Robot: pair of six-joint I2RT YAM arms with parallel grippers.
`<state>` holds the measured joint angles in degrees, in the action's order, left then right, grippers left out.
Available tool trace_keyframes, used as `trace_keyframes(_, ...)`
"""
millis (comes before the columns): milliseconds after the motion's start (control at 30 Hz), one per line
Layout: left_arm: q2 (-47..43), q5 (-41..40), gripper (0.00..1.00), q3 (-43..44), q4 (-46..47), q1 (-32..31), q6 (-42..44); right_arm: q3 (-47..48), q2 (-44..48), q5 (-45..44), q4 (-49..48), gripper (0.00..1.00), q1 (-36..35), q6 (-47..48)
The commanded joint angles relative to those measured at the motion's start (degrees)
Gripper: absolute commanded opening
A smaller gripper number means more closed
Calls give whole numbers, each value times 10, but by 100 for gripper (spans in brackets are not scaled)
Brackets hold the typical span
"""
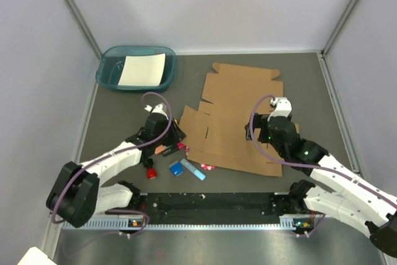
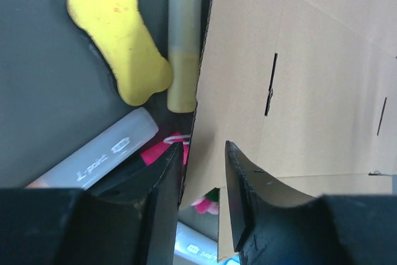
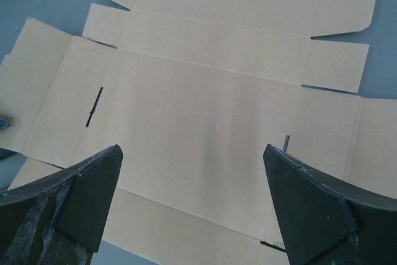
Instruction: Fold the paper box
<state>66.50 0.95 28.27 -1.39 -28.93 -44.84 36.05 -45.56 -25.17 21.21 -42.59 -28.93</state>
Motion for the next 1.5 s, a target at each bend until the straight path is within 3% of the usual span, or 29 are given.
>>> trace_keyframes(0, 36, 52, 38, 24, 75, 1, 12, 18, 21, -1, 8, 99, -2, 10)
trace_keyframes(67, 55, 61, 33, 27, 75, 0, 12, 19, 21, -1, 13, 99, -2, 6)
trace_keyframes(100, 57, 60, 26, 26, 75, 0, 12, 20, 23, 1, 15, 99, -2, 5)
trace_keyframes(133, 54, 59, 0, 26, 74, 0, 11, 21, 26, 2, 16, 99, -2, 4)
trace_keyframes(300, -7, 58, 0, 56, 41, 1, 32, 50, 41, 7, 44, 99, -2, 1)
trace_keyframes(467, -86, 118, 0, 162, 39, 1, 97, 123, 59, 0, 71, 99, -2, 33)
trace_keyframes(667, -61, 208, 0, 324, -58, 2, 191, 213, 54, -80, 121, 99, 9, 63)
trace_keyframes(733, -27, 242, 0, 371, -91, 9, 216, 227, 52, -53, 138, 99, 51, 49)
trace_keyframes(800, 18, 330, 0, 397, -115, 22, 223, 227, 57, 12, 140, 99, 75, 36)
trace_keyframes(967, 108, 554, 0, 470, -115, 34, 216, 219, 85, 56, 140, 99, 79, 23)
trace_keyframes(1033, 134, 597, 0, 499, -90, 32, 185, 225, 100, 63, 140, 99, 79, 30)
trace_keyframes(1133, 130, 615, 0, 534, -36, 19, 151, 241, 117, 73, 140, 99, 80, 43)
trace_keyframes(1267, 138, 633, 0, 602, -37, -16, 143, 270, 128, 99, 145, 99, 79, 55)
trace_keyframes(1467, 208, 578, 0, 667, -173, -3, 213, 282, 141, 107, 155, 99, 80, 52)
